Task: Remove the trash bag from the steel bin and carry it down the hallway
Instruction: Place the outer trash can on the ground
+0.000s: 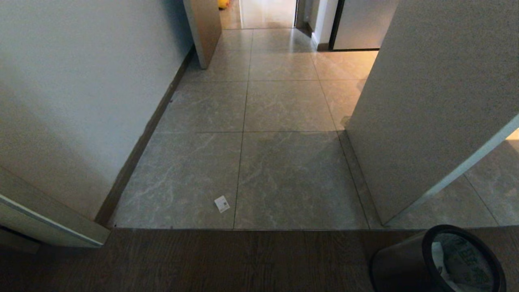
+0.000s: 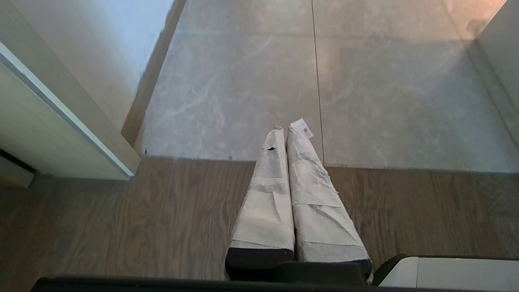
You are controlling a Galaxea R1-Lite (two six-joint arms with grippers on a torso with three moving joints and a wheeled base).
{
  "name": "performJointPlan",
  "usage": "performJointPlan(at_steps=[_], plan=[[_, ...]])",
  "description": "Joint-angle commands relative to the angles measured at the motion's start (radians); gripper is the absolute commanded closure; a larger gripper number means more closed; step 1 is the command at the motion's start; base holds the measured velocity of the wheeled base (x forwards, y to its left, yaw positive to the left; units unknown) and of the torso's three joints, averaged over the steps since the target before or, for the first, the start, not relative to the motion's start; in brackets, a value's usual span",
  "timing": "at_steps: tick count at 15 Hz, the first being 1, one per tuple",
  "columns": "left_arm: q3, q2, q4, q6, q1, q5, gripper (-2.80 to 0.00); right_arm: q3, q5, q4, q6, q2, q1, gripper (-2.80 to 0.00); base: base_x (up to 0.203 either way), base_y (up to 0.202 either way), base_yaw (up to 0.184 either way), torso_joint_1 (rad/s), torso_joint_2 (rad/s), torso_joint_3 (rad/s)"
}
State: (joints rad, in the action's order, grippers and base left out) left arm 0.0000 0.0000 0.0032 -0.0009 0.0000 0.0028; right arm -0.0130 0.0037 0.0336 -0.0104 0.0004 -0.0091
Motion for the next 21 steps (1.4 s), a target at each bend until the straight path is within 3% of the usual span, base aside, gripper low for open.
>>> performJointPlan(at_steps=[1, 21], plan=[[0.000, 0.000, 0.000, -0.001, 0.000, 0.000, 0.00, -0.001, 0.001, 0.000, -0.002, 0.000, 0.000, 0.00, 0.000, 0.000, 0.000, 0.003, 0.00, -0.189], [0.000, 0.000, 0.000, -0.002, 0.000, 0.000, 0.00, -0.002, 0.001, 0.002, 0.000, -0.001, 0.000, 0.00, 0.000, 0.000, 0.000, 0.002, 0.00, -0.178]])
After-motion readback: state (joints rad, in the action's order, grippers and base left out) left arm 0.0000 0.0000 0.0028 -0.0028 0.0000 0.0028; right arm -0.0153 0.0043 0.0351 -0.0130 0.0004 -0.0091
